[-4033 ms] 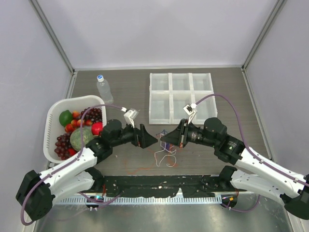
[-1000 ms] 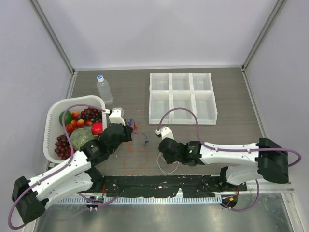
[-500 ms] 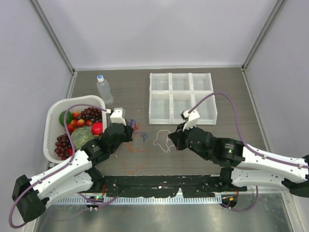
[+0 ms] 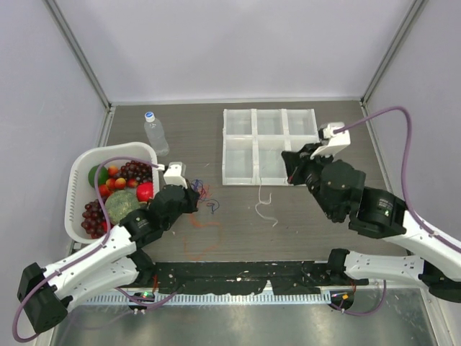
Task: Untangle the cables
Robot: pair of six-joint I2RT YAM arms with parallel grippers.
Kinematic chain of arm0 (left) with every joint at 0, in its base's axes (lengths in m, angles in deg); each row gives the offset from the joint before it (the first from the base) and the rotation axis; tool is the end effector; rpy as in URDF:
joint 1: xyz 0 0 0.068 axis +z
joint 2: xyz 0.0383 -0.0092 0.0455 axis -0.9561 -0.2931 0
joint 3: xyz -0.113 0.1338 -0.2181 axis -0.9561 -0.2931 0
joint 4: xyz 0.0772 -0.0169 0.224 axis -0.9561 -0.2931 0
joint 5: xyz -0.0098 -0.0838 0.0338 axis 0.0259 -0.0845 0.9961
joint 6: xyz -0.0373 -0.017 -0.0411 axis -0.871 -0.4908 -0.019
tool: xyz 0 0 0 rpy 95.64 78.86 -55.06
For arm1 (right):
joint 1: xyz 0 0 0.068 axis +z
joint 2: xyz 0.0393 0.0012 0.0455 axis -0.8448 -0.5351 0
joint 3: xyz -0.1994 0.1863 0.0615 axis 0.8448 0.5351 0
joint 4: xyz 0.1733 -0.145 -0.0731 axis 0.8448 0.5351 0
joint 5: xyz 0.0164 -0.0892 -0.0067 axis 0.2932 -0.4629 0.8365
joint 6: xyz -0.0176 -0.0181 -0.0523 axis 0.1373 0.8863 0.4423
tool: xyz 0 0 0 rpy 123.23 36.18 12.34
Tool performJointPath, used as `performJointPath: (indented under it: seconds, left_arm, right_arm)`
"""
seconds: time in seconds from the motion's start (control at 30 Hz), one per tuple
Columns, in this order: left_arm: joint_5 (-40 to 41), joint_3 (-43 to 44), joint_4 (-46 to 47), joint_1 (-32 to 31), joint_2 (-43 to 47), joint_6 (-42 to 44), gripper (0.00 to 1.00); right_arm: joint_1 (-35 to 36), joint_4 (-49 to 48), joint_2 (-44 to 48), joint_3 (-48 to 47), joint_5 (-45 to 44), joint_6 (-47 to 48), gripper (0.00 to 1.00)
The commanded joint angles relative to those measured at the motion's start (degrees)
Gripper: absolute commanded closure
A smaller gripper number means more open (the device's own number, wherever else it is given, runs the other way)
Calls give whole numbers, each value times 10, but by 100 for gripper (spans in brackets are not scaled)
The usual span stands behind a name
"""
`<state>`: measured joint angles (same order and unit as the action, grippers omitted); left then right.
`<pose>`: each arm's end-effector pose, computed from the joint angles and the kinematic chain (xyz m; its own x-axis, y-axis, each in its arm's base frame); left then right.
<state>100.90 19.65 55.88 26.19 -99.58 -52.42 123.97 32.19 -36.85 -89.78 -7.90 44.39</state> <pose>0.1196 -0.1032 0.2550 -0.5249 -0.2370 -0.8175 0.1503 0.9195 -0.3631 0.0807 0.1121 0.4262 -0.2447 0.2146 -0.9456 -0.3099 0.9067 0.2860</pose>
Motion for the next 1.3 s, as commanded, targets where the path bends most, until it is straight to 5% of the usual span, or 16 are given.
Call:
performJointPath:
  seconds: [0.0,0.57,0.9,1.27]
  left_arm:
    - [-7,-3,19,1,15,-13,100]
    - [-36,-20,10,1,44,-28,100]
    - [-42,-16,9,1,39,-33,100]
    - [-49,-23,20,0,30,-36,100]
  right_arm:
    - [-50,6,-37,-106,-72,69,99]
    - [-364,19,-233,-320,78,136,99]
    - [-484,-56,-248,-144,208,79,99]
    - [-507,-123,-198,57,278,9,99]
